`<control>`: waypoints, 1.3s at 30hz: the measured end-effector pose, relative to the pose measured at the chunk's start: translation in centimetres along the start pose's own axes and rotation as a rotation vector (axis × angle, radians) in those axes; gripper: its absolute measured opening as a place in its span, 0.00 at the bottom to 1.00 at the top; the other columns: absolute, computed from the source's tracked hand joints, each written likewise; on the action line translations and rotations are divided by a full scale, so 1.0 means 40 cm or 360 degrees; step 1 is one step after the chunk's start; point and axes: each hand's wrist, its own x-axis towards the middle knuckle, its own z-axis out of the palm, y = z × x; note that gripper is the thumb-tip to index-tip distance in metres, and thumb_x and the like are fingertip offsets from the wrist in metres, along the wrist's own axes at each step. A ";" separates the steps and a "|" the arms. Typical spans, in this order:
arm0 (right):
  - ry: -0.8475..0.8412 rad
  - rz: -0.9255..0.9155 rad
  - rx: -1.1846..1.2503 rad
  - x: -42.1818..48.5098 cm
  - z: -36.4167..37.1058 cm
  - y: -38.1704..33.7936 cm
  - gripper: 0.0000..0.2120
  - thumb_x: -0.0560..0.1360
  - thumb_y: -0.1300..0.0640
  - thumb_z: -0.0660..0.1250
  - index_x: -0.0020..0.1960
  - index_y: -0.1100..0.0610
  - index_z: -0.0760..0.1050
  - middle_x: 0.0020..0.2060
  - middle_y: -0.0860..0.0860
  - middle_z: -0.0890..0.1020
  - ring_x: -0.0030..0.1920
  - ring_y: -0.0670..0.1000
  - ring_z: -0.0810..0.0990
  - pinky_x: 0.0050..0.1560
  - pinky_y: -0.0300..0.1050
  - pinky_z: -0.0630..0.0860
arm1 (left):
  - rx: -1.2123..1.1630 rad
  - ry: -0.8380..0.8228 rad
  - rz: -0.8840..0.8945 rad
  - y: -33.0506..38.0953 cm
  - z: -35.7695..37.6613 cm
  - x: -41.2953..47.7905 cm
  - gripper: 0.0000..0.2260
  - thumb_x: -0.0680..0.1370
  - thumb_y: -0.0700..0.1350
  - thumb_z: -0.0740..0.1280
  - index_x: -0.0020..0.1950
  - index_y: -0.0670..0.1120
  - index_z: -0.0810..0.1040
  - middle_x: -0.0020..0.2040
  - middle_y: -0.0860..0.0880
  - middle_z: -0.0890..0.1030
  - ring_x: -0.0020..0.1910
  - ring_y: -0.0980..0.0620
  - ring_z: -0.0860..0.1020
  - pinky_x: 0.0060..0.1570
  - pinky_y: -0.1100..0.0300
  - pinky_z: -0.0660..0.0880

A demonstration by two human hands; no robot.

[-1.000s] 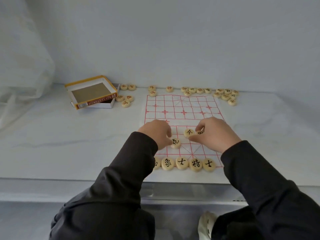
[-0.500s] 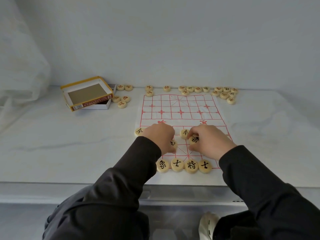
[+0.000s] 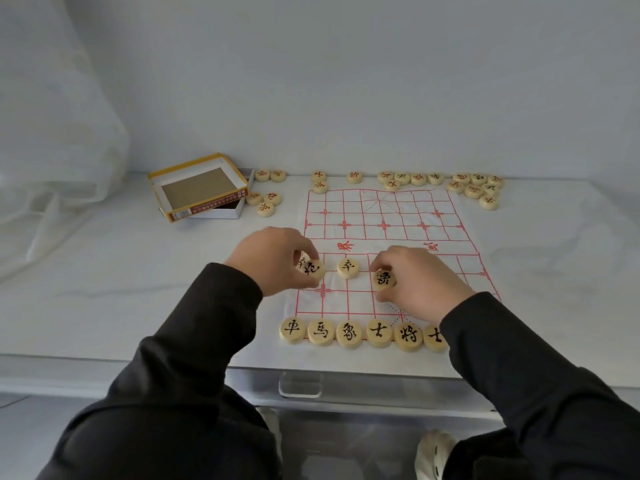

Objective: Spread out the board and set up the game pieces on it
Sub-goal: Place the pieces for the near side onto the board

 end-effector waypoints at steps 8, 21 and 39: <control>0.0055 -0.0031 0.0000 0.007 0.015 -0.011 0.18 0.74 0.55 0.69 0.63 0.50 0.74 0.59 0.48 0.77 0.57 0.51 0.76 0.58 0.44 0.73 | 0.0195 -0.0088 0.0272 0.017 0.045 0.037 0.17 0.72 0.53 0.71 0.60 0.54 0.77 0.59 0.53 0.74 0.61 0.54 0.65 0.60 0.58 0.67; 0.0086 -0.0017 -0.0027 0.011 0.018 -0.005 0.17 0.75 0.55 0.68 0.63 0.49 0.74 0.59 0.47 0.77 0.58 0.51 0.76 0.59 0.44 0.72 | 0.0198 -0.0194 0.0253 0.015 0.059 0.048 0.18 0.73 0.50 0.70 0.63 0.54 0.76 0.62 0.52 0.74 0.65 0.53 0.64 0.63 0.58 0.64; 0.0105 -0.0003 0.0035 -0.050 -0.003 0.022 0.18 0.73 0.52 0.70 0.62 0.50 0.74 0.58 0.48 0.76 0.56 0.50 0.75 0.57 0.43 0.72 | 0.0003 0.0003 0.0258 0.091 0.038 0.022 0.16 0.76 0.48 0.66 0.64 0.54 0.74 0.62 0.53 0.74 0.63 0.54 0.67 0.61 0.61 0.64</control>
